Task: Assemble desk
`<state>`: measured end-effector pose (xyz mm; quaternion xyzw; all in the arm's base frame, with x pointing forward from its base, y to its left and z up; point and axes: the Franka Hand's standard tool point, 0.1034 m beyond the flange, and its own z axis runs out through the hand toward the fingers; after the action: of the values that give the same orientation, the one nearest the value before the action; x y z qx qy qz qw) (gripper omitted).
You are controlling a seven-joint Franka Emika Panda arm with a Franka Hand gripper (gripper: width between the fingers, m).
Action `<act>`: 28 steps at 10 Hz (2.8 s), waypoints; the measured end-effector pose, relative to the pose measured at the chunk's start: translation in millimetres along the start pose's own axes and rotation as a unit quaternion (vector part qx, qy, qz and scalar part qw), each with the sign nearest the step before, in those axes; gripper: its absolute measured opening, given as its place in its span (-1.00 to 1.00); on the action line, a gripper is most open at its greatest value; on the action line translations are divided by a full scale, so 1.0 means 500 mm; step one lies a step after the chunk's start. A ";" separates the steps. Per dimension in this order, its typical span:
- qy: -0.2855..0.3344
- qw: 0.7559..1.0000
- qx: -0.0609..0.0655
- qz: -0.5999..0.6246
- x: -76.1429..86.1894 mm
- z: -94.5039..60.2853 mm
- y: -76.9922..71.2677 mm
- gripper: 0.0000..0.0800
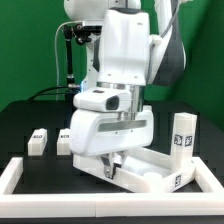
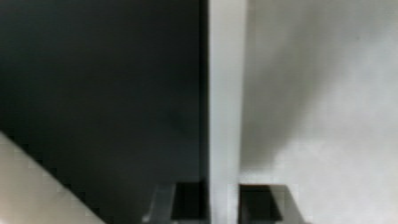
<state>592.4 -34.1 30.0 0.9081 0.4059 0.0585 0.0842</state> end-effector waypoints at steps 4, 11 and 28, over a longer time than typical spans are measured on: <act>0.002 0.980 -0.028 -0.195 0.029 -0.002 0.018 -0.83; -0.005 0.949 -0.047 -0.312 0.066 -0.005 0.053 -0.83; 0.007 0.948 -0.056 -0.313 0.192 0.011 0.017 -0.52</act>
Offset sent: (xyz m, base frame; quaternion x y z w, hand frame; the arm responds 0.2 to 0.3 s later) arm 0.0384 0.0221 -0.0048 -0.0409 0.0374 -0.3152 0.9474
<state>663.1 31.4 29.9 0.7289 0.6663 0.0579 0.1463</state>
